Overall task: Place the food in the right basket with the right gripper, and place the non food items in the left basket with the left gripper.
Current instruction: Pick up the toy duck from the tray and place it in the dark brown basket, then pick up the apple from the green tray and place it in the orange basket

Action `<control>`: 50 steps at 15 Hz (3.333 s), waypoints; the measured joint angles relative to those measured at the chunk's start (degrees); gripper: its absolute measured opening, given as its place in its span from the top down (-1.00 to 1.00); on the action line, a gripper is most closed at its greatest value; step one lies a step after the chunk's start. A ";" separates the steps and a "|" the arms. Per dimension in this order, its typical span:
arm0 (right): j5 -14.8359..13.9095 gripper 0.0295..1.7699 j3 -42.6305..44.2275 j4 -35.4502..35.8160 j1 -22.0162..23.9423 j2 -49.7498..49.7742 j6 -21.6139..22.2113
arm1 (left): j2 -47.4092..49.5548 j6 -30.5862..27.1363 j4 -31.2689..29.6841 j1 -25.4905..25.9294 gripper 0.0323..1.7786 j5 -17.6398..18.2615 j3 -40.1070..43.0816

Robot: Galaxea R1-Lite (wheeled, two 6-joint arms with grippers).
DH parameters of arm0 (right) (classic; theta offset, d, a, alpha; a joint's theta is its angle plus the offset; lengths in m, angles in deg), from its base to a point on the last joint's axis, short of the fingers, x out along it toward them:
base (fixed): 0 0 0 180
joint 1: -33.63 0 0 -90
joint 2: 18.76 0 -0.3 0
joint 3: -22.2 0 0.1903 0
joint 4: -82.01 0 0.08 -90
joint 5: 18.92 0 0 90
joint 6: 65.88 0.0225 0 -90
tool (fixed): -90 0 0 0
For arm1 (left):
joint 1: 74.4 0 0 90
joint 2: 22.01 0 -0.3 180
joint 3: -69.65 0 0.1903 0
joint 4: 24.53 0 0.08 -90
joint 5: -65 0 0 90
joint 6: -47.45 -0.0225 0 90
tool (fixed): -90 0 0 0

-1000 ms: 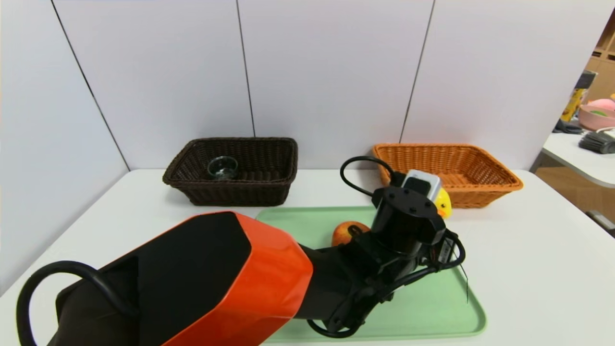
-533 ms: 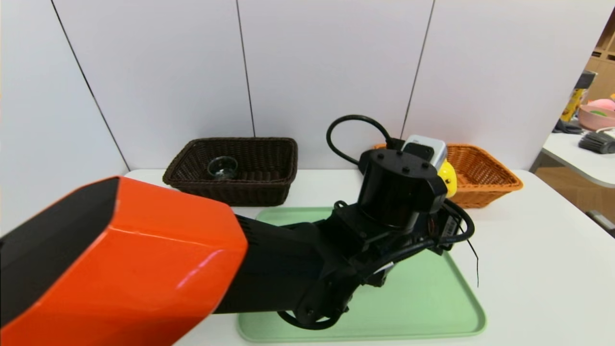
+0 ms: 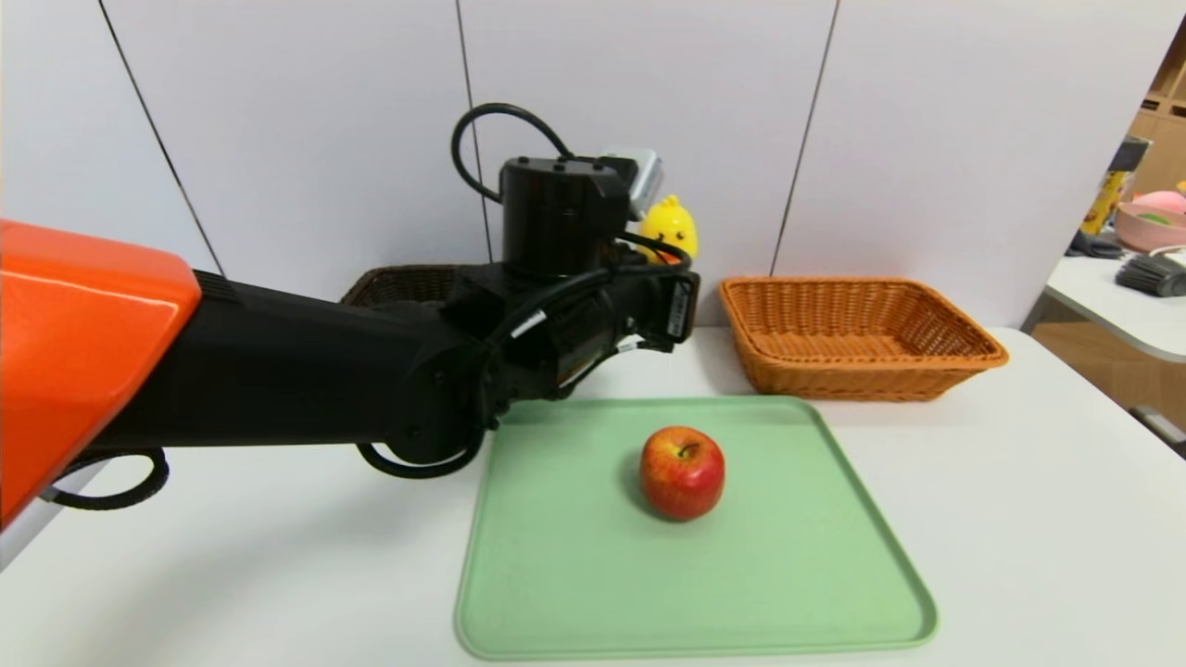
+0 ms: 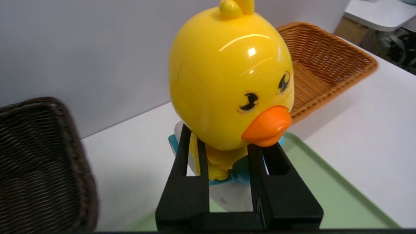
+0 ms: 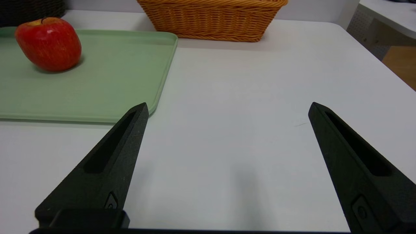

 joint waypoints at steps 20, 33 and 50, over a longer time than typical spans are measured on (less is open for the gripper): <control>0.00 -0.92 0.02 0.00 0.00 0.00 0.00 | -10.57 -2.28 -3.40 19.41 0.62 0.18 -0.83; 0.00 -0.92 0.00 0.00 0.00 0.00 -0.01 | -12.13 -1.99 -4.45 19.32 -0.11 0.24 -0.69; 0.00 -0.92 0.00 0.00 0.00 0.00 0.00 | 23.04 -5.25 0.62 18.19 -0.82 0.51 23.52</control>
